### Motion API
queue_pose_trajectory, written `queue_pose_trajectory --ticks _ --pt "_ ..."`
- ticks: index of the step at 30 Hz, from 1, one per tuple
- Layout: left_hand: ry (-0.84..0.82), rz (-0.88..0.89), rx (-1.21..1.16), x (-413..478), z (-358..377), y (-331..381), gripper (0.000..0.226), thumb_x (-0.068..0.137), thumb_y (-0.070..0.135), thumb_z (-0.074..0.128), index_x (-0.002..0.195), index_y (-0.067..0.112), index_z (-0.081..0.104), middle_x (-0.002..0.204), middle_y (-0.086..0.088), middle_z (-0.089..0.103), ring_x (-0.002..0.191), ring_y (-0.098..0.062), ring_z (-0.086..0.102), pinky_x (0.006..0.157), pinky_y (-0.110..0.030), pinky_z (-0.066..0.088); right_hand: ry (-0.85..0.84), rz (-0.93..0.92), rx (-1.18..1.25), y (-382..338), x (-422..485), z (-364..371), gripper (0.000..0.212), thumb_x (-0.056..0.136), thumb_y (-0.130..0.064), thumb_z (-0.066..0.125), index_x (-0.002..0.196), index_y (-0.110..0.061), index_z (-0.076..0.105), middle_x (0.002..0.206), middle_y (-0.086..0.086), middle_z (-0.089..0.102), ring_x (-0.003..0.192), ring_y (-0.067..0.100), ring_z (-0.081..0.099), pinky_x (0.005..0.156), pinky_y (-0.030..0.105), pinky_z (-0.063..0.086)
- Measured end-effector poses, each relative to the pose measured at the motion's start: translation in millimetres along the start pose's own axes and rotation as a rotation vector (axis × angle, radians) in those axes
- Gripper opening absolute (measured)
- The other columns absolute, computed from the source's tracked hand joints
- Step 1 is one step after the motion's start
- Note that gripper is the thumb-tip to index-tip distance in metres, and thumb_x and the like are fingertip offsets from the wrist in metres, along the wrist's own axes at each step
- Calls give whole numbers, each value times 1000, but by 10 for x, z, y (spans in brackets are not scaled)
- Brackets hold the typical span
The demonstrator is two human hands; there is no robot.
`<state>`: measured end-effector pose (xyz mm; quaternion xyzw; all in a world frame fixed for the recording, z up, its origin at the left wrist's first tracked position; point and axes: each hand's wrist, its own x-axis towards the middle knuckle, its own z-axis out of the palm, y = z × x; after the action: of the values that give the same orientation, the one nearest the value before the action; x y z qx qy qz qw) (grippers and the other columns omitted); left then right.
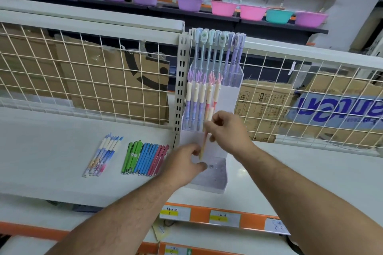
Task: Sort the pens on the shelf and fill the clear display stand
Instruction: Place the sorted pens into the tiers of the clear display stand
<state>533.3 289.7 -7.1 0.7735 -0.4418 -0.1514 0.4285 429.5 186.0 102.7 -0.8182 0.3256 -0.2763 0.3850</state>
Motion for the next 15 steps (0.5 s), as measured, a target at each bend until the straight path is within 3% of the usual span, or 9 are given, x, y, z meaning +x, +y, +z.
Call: queue_pose_trajectory --ticks 5,9,15 --pt "8 20 26 -77 -18 -214 36 76 46 82 107 35 68 116 21 54 115 -5 43 100 -28 38 132 6 108 -91 143 -324 21 93 -18 68 82 -2 60 70 9 72 62 16 73 52 36 54" --pt "32 21 10 -101 11 -238 39 78 47 80 111 38 63 114 27 49 113 -2 42 97 -25 37 226 -15 152 -190 235 -479 17 95 -20 66 83 -9 63 74 5 74 66 14 74 52 32 57" --pt "26 22 31 -96 5 -242 41 79 47 79 114 35 61 114 24 49 112 -1 40 93 -23 33 258 -58 103 -309 277 -462 17 95 -22 64 83 -11 61 71 -1 74 68 14 74 57 42 63"
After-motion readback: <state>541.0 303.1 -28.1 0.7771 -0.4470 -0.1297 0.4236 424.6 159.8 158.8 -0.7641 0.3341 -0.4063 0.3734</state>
